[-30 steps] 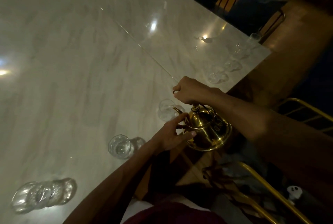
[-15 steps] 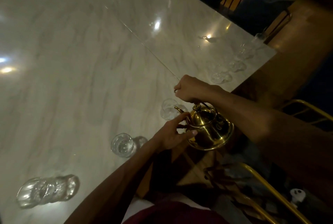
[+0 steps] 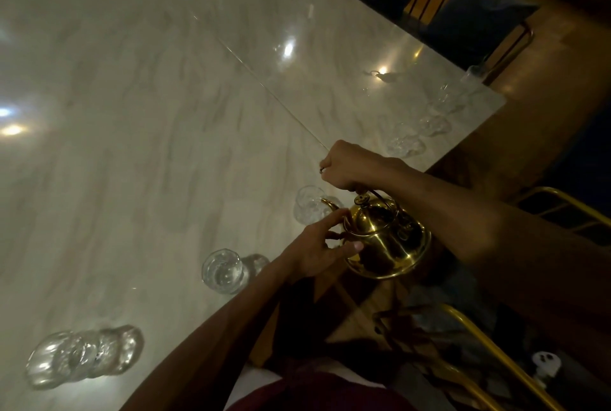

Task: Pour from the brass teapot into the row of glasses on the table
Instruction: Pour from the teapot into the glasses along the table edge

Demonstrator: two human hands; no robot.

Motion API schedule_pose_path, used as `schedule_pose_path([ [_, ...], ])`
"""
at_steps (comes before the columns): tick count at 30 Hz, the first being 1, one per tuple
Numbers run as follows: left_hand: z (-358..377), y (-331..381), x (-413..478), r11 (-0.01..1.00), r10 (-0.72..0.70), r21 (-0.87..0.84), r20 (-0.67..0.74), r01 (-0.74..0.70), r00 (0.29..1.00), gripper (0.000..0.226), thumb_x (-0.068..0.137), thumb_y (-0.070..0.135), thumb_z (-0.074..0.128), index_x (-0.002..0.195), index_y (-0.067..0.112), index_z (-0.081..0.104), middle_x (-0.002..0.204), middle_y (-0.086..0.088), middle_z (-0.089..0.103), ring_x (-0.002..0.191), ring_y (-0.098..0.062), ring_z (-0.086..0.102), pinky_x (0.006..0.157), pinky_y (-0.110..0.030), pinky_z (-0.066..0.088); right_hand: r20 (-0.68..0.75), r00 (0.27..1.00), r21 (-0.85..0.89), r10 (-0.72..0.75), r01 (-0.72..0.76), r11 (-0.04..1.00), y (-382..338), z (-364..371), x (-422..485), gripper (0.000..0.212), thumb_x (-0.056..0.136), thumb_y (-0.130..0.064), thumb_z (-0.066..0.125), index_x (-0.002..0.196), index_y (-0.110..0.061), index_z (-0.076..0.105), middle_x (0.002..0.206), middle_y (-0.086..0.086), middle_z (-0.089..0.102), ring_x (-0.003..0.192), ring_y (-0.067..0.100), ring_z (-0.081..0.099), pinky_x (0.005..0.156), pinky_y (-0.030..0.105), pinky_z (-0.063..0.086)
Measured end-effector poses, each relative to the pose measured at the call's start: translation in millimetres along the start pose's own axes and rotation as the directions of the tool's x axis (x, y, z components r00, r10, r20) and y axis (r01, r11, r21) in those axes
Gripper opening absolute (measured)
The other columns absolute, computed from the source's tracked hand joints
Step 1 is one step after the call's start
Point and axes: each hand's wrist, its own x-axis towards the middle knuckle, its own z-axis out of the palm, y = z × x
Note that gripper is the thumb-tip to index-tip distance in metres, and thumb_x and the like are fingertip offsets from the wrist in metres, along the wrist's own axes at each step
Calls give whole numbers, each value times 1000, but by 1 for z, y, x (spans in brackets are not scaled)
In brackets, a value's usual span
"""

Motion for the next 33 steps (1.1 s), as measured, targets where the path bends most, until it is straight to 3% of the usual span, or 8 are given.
schedule_pose_path([
  [7,0,1,1,1000,1,3,2,-1,1000,67,95,37,67,153,32,34,152,4,45,118,-5,50,72,6,40,3,1000,15,5,-5,1000,1,0,1,38,92,-14,53,125,-2,68,108,18,74,63,26,65,50,25,48],
  [12,1,4,0,1000,18,0,6,-18,1000,64,95,33,67,152,31,37,146,9,47,101,16,51,75,6,39,8,1000,2,10,-10,1000,2,0,3,36,93,-13,54,123,-2,69,106,19,74,66,28,68,51,26,50],
  [17,2,4,1,1000,11,2,12,-12,1000,65,95,36,67,152,32,36,149,9,46,107,8,53,73,7,40,0,1000,-9,13,-13,1000,3,0,3,36,92,-15,55,122,-3,70,105,18,74,66,28,68,51,26,51],
  [20,3,6,1,1000,24,4,6,-24,1000,63,95,33,67,151,31,37,137,17,45,101,21,49,75,7,38,-1,1000,-11,17,-17,1000,3,-1,3,35,93,-16,55,122,-3,70,105,18,74,70,30,71,54,27,53],
  [28,4,7,2,1000,5,26,8,-5,1000,66,95,34,67,153,30,36,151,5,45,117,-3,50,73,8,38,-10,1000,0,5,-5,1000,7,-2,1,35,94,-16,55,123,-3,70,102,19,75,67,27,70,55,27,53],
  [33,4,7,3,999,0,50,5,0,1000,66,95,33,67,153,28,35,152,4,45,119,-4,48,73,8,38,-18,1000,11,-5,5,1000,9,-4,-3,35,95,-17,56,126,-5,68,103,18,74,68,27,68,59,29,56],
])
